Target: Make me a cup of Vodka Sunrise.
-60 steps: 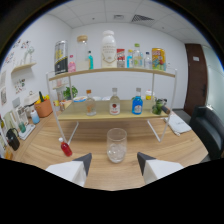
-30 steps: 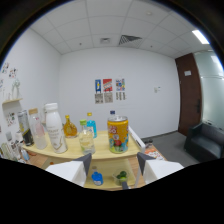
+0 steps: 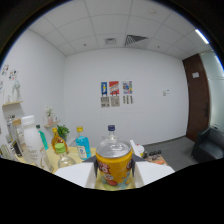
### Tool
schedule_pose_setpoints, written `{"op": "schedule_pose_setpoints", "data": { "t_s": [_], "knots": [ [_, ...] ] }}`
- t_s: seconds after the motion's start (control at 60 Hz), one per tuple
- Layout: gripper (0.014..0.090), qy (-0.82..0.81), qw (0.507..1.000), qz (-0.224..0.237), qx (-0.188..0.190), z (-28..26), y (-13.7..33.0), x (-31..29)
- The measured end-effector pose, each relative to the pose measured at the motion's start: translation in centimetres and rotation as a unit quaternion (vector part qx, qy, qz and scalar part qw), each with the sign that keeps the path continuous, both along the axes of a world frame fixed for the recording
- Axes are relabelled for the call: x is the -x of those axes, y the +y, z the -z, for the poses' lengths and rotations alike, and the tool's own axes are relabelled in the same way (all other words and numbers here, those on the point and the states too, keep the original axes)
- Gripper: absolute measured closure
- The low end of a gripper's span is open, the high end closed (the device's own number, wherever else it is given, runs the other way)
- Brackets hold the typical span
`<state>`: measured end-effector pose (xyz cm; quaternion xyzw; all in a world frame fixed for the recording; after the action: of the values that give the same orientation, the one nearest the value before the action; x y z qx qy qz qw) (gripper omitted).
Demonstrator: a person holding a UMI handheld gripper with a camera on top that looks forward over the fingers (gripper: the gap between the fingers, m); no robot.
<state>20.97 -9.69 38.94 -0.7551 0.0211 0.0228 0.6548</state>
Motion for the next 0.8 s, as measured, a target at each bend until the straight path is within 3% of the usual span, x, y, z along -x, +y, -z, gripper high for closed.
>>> {"op": "schedule_pose_setpoints", "data": {
  "t_s": [0.233, 0.517, 0.633, 0.8],
  "knots": [
    [0.0527, -0.017, 1.0, 0.008, 0.012, 0.0, -0.6, -0.1],
    [0.0531, -0.015, 0.999, 0.018, -0.042, -4.4, -8.0, 0.4],
    [0.0532, -0.01, 0.999, 0.02, -0.035, -1.6, -11.3, 2.1],
    [0.0533, 0.018, 0.999, 0.011, 0.024, 8.0, -13.3, 5.5]
  ]
}}
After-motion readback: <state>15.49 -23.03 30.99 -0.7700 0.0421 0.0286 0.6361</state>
